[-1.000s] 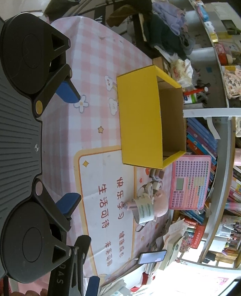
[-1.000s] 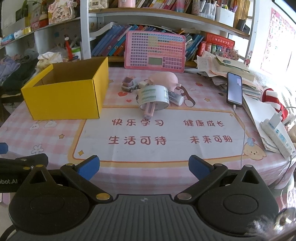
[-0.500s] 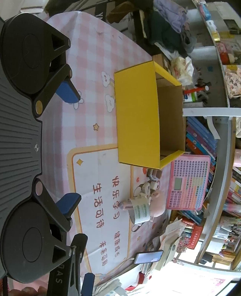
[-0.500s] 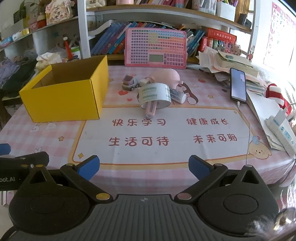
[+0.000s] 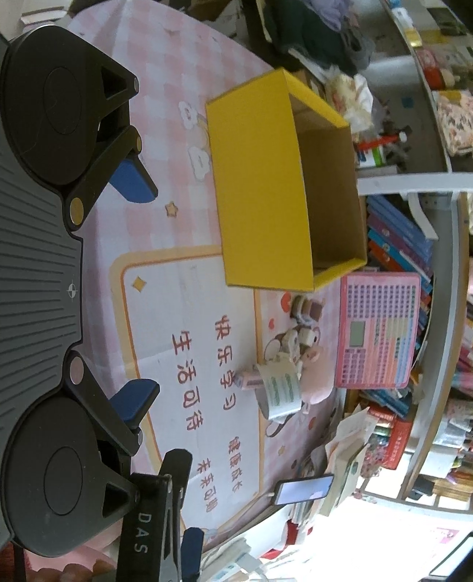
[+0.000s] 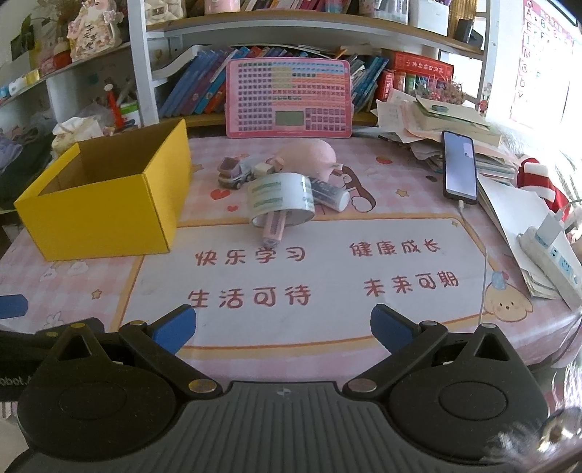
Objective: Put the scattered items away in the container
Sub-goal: 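Grasp the clear tape roll with the left tool while the right tool approaches the pink stapler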
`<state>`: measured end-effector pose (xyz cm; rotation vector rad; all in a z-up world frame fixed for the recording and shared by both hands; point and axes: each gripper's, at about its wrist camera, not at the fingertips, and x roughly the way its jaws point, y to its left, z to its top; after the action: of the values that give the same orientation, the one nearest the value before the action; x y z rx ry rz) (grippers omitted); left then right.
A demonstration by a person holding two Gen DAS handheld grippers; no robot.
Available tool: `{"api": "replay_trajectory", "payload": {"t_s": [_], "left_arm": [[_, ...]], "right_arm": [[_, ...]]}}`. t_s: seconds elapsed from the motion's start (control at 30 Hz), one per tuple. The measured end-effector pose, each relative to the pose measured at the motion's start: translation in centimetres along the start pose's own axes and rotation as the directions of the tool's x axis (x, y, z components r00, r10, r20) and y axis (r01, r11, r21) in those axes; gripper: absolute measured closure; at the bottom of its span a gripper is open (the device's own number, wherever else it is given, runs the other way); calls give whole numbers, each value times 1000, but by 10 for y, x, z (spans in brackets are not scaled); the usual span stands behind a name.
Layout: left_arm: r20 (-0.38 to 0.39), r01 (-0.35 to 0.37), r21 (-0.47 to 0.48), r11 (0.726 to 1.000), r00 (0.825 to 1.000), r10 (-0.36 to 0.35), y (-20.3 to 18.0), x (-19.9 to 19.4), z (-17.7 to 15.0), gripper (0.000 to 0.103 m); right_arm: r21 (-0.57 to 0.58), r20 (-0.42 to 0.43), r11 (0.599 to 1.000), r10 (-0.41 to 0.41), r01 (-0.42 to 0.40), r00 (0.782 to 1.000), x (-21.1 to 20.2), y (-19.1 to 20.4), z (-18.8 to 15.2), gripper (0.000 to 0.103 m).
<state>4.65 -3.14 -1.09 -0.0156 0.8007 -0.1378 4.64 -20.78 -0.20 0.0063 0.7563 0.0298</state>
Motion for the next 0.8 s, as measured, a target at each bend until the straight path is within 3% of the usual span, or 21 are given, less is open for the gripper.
{"api": "replay_trajectory", "payload": {"t_s": [0.5, 0.8], "left_arm": [[-25, 4, 2, 1000, 1000, -4, -25, 50, 36, 0], [-33, 39, 84, 996, 999, -37, -70, 82, 72, 0]], "right_arm": [[-16, -38, 1000, 7, -7, 999, 54, -35, 38, 1], [12, -1, 1000, 12, -12, 1000, 75, -73, 69, 1]]}}
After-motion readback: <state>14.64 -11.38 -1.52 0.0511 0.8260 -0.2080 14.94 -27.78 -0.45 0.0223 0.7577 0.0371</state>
